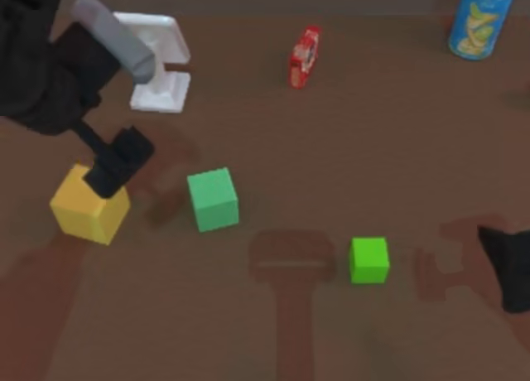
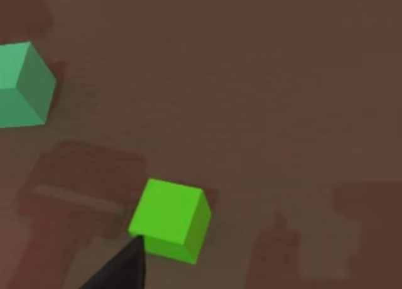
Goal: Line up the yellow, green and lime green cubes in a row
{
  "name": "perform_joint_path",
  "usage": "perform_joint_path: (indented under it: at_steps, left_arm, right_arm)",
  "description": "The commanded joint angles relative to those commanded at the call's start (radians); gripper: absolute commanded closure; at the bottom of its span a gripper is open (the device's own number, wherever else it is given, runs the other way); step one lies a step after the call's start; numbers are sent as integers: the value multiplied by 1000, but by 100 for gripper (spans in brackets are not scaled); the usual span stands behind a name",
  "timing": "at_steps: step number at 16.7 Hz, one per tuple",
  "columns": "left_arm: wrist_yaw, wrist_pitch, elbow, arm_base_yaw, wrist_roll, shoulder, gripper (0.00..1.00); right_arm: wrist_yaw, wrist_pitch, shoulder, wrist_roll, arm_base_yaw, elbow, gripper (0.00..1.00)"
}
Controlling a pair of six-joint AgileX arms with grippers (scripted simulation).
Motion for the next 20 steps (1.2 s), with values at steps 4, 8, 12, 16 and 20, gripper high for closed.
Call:
perform_joint_path:
  at_steps: [4,8,12,16,20]
  left_arm:
    - [1,-204,298,-82,129,351,0]
    - [2,-346,534,-141,224,613,0]
    - [3,-413,654,-171,271,737,0]
    - [3,-417,662,-172,274,744,0]
    - [3,-375,626,-170,275,753,0]
  right_arm:
    - [2,192,-298,-105,-161,-243,0]
    - [9,339,-517,-178,-313,-396,0]
    - [13,414,-614,-210,-400,-463,0]
    - [14,418,-621,-212,-406,-466,0]
    - [14,418,-621,-212,-406,-466,0]
